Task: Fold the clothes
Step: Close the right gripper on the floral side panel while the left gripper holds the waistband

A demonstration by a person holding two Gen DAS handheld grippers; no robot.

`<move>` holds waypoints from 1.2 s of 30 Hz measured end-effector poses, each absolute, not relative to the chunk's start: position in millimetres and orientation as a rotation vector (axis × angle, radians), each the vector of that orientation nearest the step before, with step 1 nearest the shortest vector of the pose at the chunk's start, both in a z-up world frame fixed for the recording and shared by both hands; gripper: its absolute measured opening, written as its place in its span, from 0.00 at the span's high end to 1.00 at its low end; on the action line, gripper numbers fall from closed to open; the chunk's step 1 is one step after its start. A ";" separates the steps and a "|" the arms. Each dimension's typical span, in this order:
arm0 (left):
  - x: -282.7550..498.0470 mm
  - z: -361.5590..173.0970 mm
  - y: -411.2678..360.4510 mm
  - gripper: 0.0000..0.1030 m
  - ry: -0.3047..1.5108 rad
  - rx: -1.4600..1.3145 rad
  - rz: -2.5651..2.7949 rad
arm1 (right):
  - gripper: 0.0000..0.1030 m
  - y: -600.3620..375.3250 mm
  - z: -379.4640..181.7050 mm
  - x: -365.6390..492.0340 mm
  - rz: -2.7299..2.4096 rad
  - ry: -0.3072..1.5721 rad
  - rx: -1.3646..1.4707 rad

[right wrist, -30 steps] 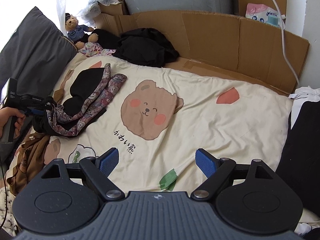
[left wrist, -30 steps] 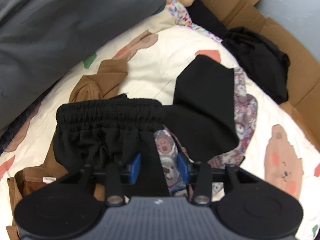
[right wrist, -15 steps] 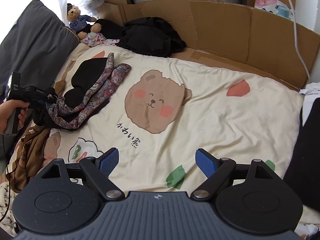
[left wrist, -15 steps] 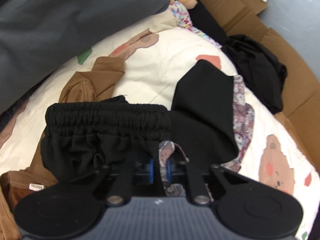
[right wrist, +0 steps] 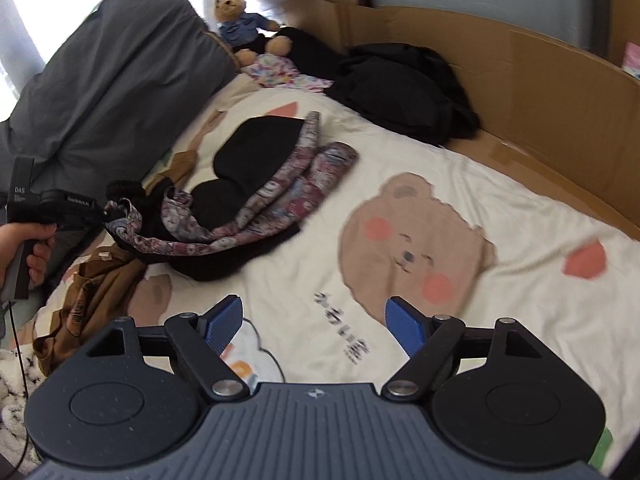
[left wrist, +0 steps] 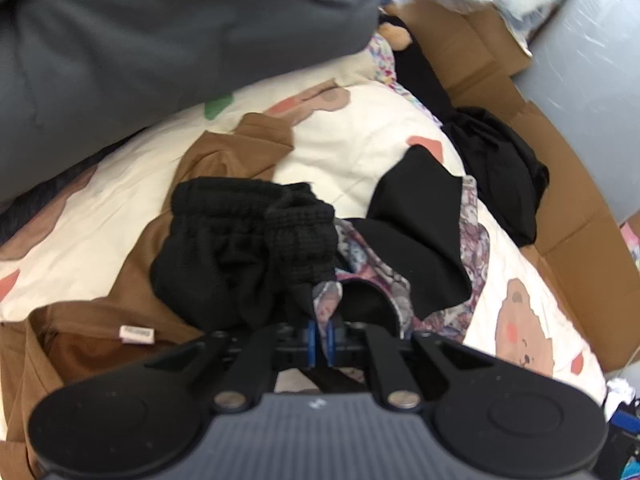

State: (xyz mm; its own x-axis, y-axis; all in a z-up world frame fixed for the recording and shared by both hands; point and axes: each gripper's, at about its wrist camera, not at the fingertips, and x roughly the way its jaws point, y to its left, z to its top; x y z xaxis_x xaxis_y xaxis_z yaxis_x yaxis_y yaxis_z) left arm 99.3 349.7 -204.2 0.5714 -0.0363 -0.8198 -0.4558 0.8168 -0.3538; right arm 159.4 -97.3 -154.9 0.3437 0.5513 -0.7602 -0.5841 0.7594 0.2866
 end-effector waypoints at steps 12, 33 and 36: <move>85.5 -210.5 359.4 0.94 0.903 -0.622 0.190 | 0.21 28.1 -176.3 196.0 0.942 0.977 -0.093; 78.4 -223.3 369.2 0.95 0.860 -0.669 0.144 | 0.57 169.1 -251.6 225.8 1.139 1.105 -0.208; 79.6 -218.9 364.5 0.95 0.852 -0.649 0.129 | 0.79 172.1 -256.0 224.9 1.142 1.153 -0.222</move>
